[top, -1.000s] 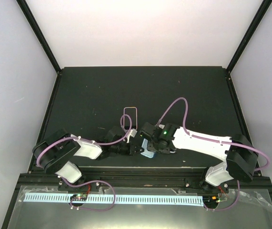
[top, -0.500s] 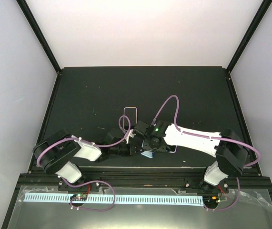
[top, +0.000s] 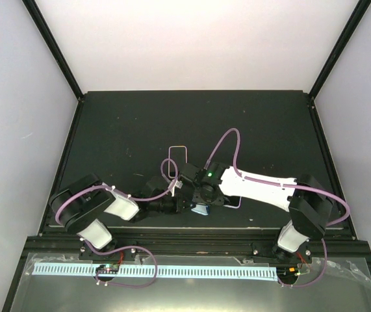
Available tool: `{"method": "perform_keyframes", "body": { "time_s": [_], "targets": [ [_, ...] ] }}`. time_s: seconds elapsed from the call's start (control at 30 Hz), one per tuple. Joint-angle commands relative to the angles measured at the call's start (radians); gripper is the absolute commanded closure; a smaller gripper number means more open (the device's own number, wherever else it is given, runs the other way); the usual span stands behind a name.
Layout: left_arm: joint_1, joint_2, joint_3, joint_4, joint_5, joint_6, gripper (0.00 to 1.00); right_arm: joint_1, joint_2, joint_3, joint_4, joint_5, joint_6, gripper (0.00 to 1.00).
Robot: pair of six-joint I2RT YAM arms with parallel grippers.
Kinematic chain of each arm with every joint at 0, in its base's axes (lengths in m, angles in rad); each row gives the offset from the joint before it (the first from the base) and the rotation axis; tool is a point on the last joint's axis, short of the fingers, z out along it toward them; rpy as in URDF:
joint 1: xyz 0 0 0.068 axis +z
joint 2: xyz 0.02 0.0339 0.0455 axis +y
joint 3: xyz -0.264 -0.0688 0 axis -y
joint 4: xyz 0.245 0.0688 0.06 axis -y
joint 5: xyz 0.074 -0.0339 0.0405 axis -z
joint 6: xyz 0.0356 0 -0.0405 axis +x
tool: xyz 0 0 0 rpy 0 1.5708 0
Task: Put the phone into the phone case
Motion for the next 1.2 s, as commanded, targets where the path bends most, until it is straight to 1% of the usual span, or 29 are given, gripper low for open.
{"method": "perform_keyframes", "body": {
  "time_s": [0.0,0.33,0.53,0.73,0.93,1.17],
  "targets": [
    [-0.021,0.024,0.000,0.073,0.050,0.006,0.91,-0.017,0.050,0.033,0.110,0.074,0.020,0.99],
    [-0.026,0.032,-0.009,0.095,0.040,0.000,0.91,-0.033,0.051,0.056,0.072,0.080,0.044,0.99],
    [-0.029,0.031,-0.014,0.108,0.036,-0.008,0.91,-0.036,0.063,0.083,0.069,0.080,0.037,0.96],
    [-0.029,0.018,-0.017,0.100,0.032,-0.007,0.91,-0.036,0.092,0.062,0.051,0.076,0.037,0.96],
    [-0.029,0.016,-0.015,0.104,0.032,-0.009,0.91,-0.036,0.119,0.051,0.036,0.103,0.031,0.91],
    [-0.029,0.018,-0.016,0.106,0.033,-0.010,0.91,-0.036,0.158,0.050,0.041,0.102,0.003,0.89]
  ]
}}
